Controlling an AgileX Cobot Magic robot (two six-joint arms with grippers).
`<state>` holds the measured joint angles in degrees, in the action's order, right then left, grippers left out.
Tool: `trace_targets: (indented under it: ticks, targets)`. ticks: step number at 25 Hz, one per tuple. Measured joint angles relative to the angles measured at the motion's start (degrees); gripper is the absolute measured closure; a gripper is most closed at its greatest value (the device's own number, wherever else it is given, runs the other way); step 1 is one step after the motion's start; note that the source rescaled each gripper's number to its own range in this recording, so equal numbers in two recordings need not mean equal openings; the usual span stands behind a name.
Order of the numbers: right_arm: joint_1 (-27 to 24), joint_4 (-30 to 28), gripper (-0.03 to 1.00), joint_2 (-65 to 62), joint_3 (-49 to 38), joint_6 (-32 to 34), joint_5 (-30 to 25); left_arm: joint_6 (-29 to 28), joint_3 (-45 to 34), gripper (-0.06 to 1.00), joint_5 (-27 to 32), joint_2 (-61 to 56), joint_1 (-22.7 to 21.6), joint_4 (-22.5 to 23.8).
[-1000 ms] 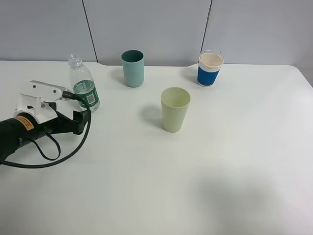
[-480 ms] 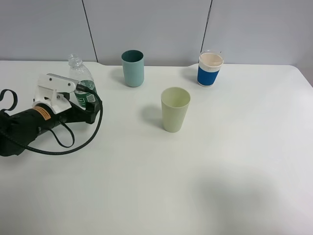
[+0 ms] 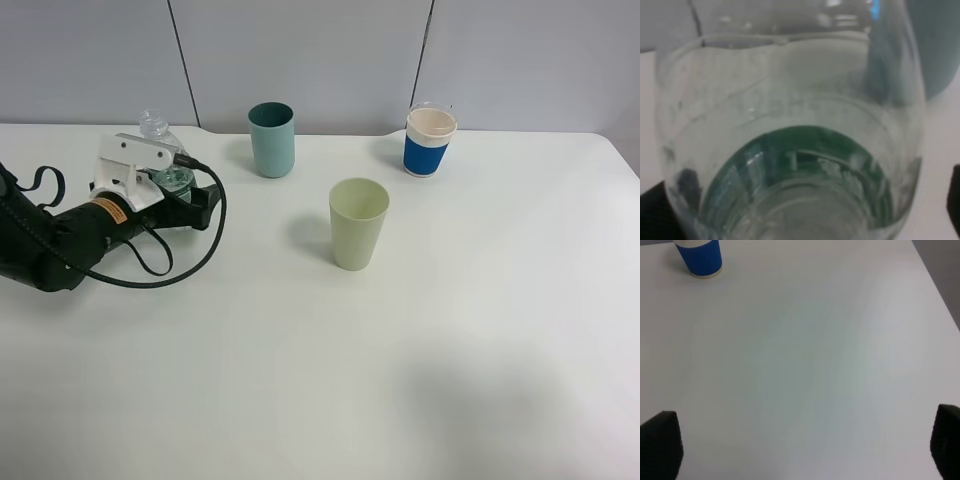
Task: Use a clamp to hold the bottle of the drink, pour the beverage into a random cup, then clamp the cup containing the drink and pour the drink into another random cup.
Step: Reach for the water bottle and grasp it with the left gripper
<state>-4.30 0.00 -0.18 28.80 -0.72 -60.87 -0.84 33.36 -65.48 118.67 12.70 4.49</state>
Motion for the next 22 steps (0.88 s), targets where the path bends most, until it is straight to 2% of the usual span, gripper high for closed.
trace_targets:
  ticks: [4,6,8,9,10,11,18,22]
  targets:
    - [0.0,0.0,-0.03,0.0,0.0,0.0,0.0,-0.1,0.3,-0.03,0.1,0.4,0.0,0.0]
    - [0.0,0.0,-0.03,0.0,0.0,0.0,0.0,-0.1,0.4,0.10,0.0,0.5,0.0,0.0]
    - [0.0,0.0,-0.03,0.0,0.0,0.0,0.0,-0.1,0.4,0.40,0.0,1.2,0.0,-0.1]
    - [0.0,0.0,-0.03,0.0,0.0,0.0,0.0,0.0,0.4,0.57,0.0,1.6,0.0,-0.4]
    - [0.0,0.0,-0.03,0.0,0.0,0.0,0.0,0.2,0.4,0.79,-0.2,1.9,0.0,-0.5]
    - [0.0,0.0,-0.03,0.0,0.0,0.0,0.0,0.8,0.4,0.93,-0.2,1.9,0.0,-0.5]
    - [0.0,0.0,-0.03,0.0,0.0,0.0,0.0,2.8,0.4,0.94,-0.1,2.0,0.0,-1.0]
    - [0.0,0.0,-0.03,0.0,0.0,0.0,0.0,2.9,0.4,0.94,1.9,0.8,0.0,-1.6]
